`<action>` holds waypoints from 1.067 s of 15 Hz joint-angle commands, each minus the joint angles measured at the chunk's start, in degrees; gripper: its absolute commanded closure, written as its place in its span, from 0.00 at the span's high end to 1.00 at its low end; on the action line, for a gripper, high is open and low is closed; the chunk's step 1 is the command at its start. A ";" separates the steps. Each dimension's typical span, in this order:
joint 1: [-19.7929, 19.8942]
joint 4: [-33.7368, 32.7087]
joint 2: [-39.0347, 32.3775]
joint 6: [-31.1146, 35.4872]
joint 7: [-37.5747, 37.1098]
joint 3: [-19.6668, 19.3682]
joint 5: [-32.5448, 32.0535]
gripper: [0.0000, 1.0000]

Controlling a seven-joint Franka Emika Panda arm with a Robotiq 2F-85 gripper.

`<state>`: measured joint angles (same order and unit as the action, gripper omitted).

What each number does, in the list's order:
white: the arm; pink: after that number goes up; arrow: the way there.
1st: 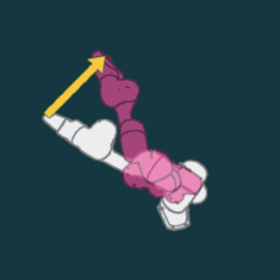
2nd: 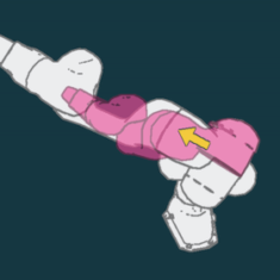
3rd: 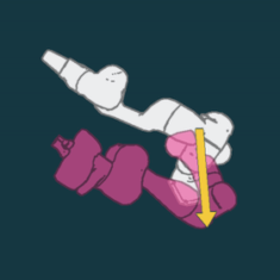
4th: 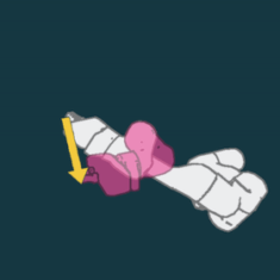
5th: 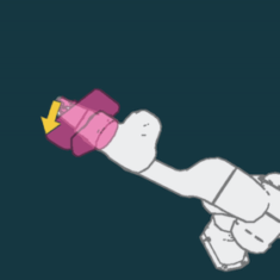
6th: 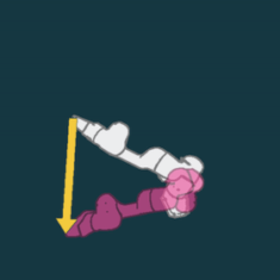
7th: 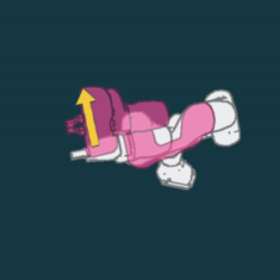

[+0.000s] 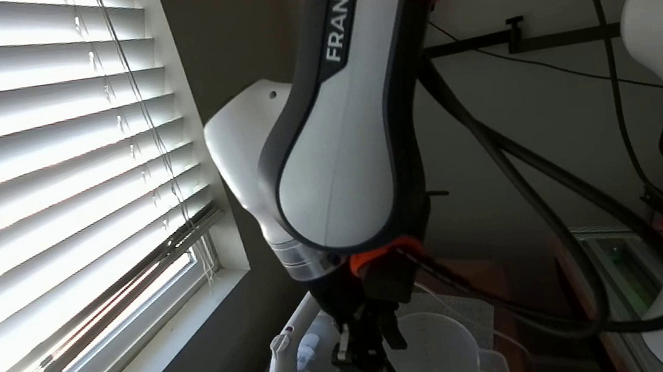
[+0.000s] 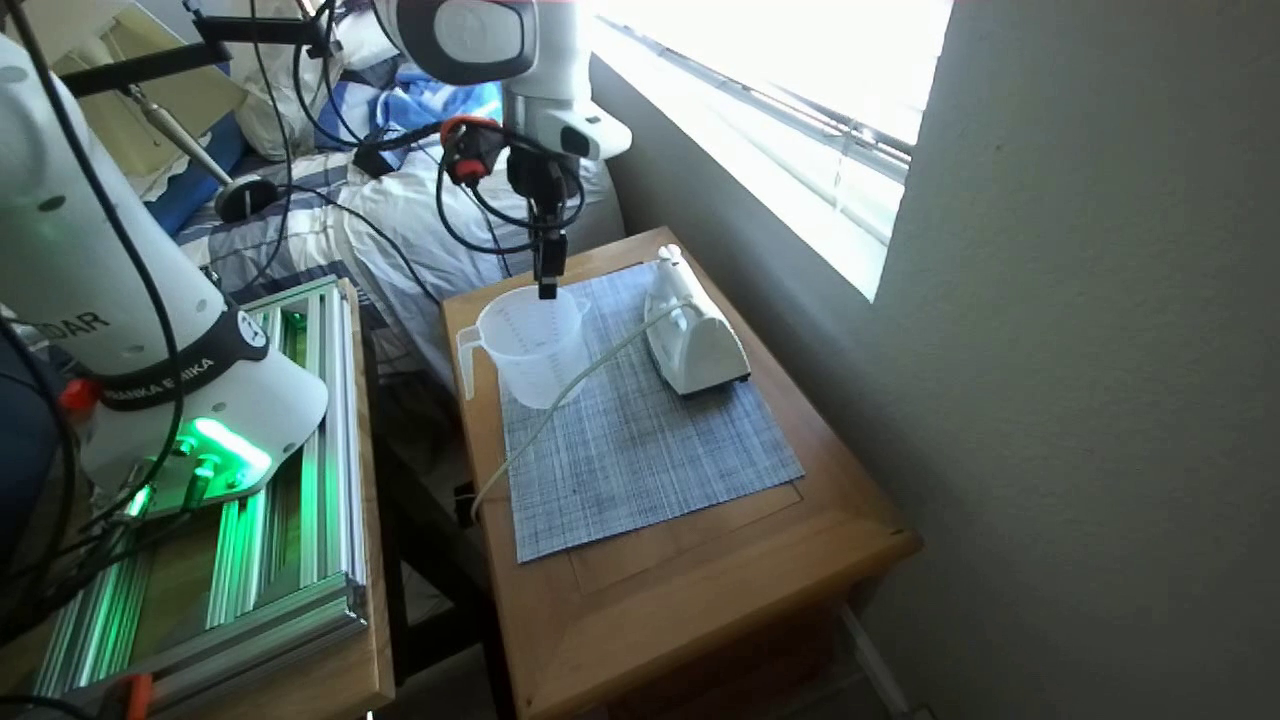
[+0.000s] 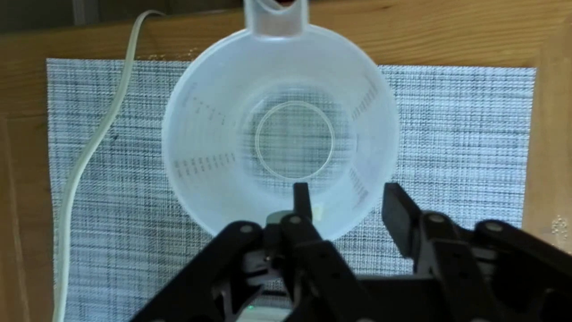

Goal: Move the clear measuring cup a little to the right

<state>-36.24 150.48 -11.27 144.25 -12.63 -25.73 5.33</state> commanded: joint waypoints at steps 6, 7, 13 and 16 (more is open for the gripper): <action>21.07 -0.66 13.56 -10.72 -12.55 19.10 -11.34 1.00; 22.79 0.13 15.72 -11.07 -13.14 20.23 -11.41 1.00; 31.54 4.88 28.02 -12.19 -12.80 25.14 -12.84 1.00; 34.49 7.64 33.73 -11.52 -10.99 26.77 -12.61 1.00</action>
<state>-4.89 153.72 14.89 132.53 -24.32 -1.18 -5.90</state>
